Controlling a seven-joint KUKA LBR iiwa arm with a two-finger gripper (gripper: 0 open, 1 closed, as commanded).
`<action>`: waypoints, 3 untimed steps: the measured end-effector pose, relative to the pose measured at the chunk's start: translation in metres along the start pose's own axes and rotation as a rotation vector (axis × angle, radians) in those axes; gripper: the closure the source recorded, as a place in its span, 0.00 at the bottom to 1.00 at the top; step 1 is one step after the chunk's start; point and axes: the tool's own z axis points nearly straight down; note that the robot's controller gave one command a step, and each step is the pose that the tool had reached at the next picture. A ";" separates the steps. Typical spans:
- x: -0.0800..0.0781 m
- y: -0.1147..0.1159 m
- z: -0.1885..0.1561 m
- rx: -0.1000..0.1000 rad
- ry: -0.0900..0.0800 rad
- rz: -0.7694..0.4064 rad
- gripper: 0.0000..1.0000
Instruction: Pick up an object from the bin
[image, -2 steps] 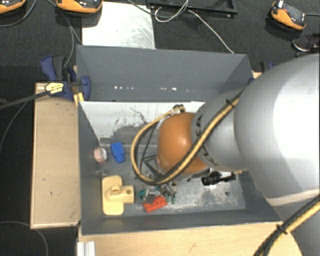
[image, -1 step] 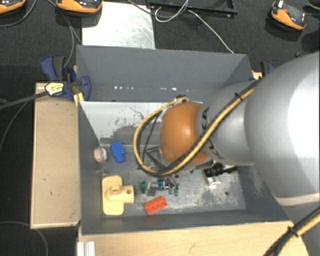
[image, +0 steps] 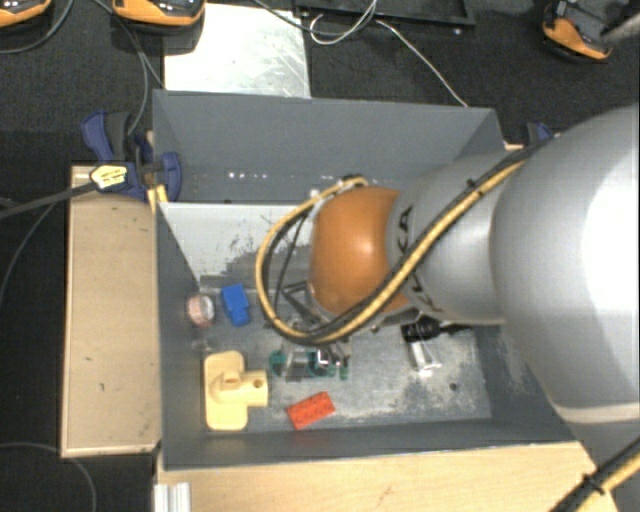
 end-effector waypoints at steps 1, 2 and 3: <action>-0.007 -0.004 -0.051 -0.002 -0.005 0.008 1.00; 0.004 -0.014 -0.053 0.000 0.000 0.021 1.00; -0.016 -0.008 -0.084 -0.005 -0.011 0.010 1.00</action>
Offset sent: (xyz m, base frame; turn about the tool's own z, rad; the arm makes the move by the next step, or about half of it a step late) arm -0.0067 -0.0131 0.0526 0.0237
